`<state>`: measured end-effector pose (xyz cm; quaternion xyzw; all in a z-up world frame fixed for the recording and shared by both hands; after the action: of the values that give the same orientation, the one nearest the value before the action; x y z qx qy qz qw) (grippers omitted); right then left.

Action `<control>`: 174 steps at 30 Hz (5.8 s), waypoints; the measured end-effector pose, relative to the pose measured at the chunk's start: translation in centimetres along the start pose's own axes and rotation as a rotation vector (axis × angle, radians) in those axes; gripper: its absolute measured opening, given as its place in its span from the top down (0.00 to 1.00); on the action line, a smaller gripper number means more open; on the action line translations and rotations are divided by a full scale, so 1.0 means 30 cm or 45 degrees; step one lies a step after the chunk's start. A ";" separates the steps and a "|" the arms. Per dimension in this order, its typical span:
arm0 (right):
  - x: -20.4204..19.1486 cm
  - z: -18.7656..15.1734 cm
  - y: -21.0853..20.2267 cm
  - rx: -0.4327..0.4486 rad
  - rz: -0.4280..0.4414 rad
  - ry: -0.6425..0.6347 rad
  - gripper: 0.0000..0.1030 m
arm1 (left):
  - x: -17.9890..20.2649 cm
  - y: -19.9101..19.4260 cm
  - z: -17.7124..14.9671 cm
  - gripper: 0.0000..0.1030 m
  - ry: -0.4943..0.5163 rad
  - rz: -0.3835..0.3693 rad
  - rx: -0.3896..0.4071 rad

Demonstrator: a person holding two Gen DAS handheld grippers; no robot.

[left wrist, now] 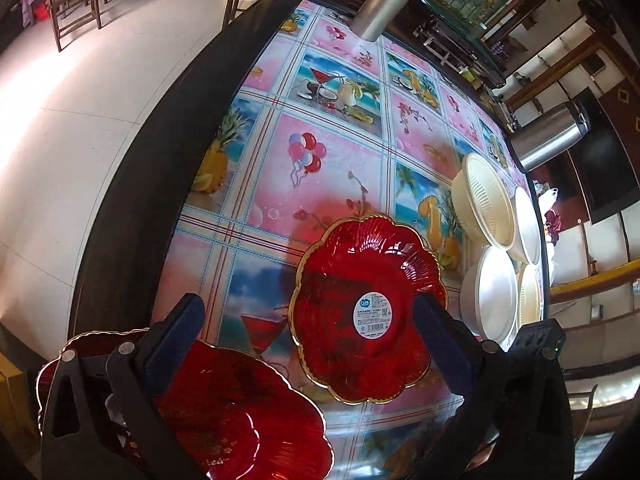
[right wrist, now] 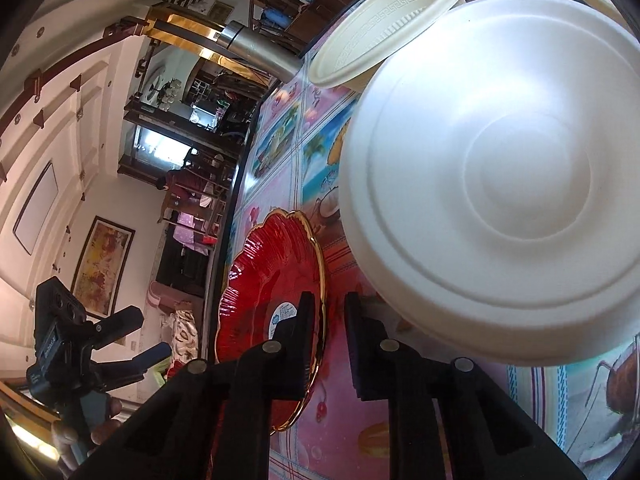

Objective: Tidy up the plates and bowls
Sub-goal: 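Close the left tool on the rim of the red stickered plate, then lift the red stickered plate and carry it onto the wedding plate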

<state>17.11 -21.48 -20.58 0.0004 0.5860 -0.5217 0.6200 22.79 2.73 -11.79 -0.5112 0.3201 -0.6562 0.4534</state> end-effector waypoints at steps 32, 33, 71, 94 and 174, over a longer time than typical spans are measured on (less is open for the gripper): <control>-0.009 -0.008 -0.016 -0.018 0.024 -0.052 0.73 | 0.026 0.138 -0.020 0.65 0.062 0.055 -0.015; -0.007 -0.008 -0.018 -0.016 0.027 -0.051 0.73 | 0.019 0.135 -0.018 0.66 0.052 0.041 -0.016; 0.057 -0.017 -0.018 -0.026 0.037 0.053 0.92 | 0.051 0.152 -0.005 0.94 0.176 0.173 -0.013; 0.049 -0.001 -0.029 -0.006 -0.003 0.013 0.93 | 0.084 0.139 -0.018 0.94 0.218 0.188 0.035; -0.494 -0.370 0.059 -0.049 0.061 -0.685 0.88 | -0.212 -0.335 -0.337 0.94 0.163 0.395 0.487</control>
<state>13.61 -4.30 -14.37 -0.1363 0.4099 -0.4769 0.7655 10.78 12.01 -8.06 -0.3183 0.2929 -0.6585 0.6158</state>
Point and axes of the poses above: each gripper's, at about its wrist camera, not at the fingertips, and y roughly the way its jaws point, x to its right, z to its top, the point moved 4 cm from there along y, roughly the way its jaws point, and after that the axes turned 1 degree about -z, right-handed, at the moved point
